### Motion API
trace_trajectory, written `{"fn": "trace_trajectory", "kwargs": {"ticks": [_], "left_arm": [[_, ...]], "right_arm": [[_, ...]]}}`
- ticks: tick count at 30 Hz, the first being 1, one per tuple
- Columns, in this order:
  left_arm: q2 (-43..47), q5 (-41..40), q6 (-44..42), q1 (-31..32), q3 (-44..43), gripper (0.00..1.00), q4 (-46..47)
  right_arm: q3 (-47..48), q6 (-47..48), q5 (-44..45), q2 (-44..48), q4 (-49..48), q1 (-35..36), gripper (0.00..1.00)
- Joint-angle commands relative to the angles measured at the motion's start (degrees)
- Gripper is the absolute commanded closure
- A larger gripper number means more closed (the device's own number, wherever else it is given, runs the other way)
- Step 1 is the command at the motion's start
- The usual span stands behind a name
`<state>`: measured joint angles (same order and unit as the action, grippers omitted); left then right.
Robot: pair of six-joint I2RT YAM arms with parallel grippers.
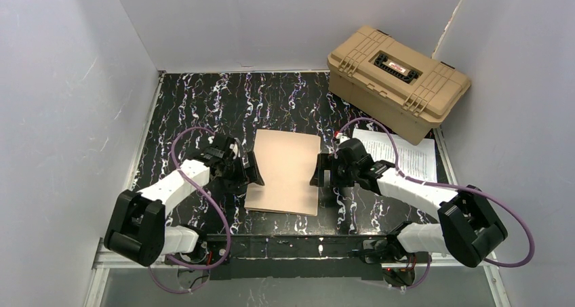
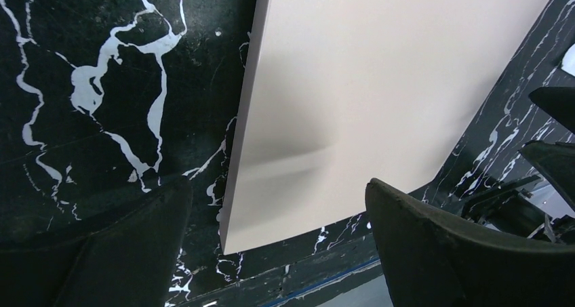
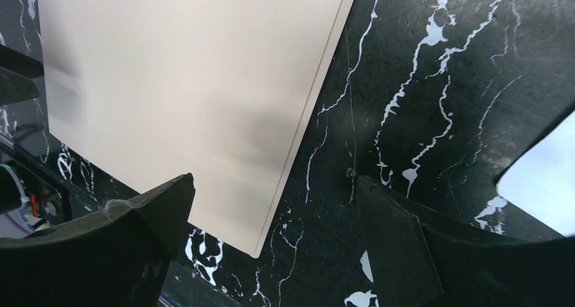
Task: Put the files into the folder
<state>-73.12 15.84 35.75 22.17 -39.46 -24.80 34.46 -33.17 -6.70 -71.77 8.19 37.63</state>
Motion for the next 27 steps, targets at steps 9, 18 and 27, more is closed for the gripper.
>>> {"fn": "trace_trajectory", "kwargs": {"ticks": [9,18,27], "left_arm": [[-4.64,3.91,2.93,2.3,2.94,0.02,7.31],[-7.25,6.35,6.04,8.21,3.92,0.02,13.41],[-6.12,3.75,8.01,12.8,5.59,0.02,15.56]], "right_arm": [[-5.56,-9.52,-2.43,-1.69,-12.83,0.31,0.01],[-8.97,-12.24,-1.73,0.57,-14.03,0.26,0.02],[-10.44,-10.15,2.22,6.32,-7.01,0.26,0.02]]}}
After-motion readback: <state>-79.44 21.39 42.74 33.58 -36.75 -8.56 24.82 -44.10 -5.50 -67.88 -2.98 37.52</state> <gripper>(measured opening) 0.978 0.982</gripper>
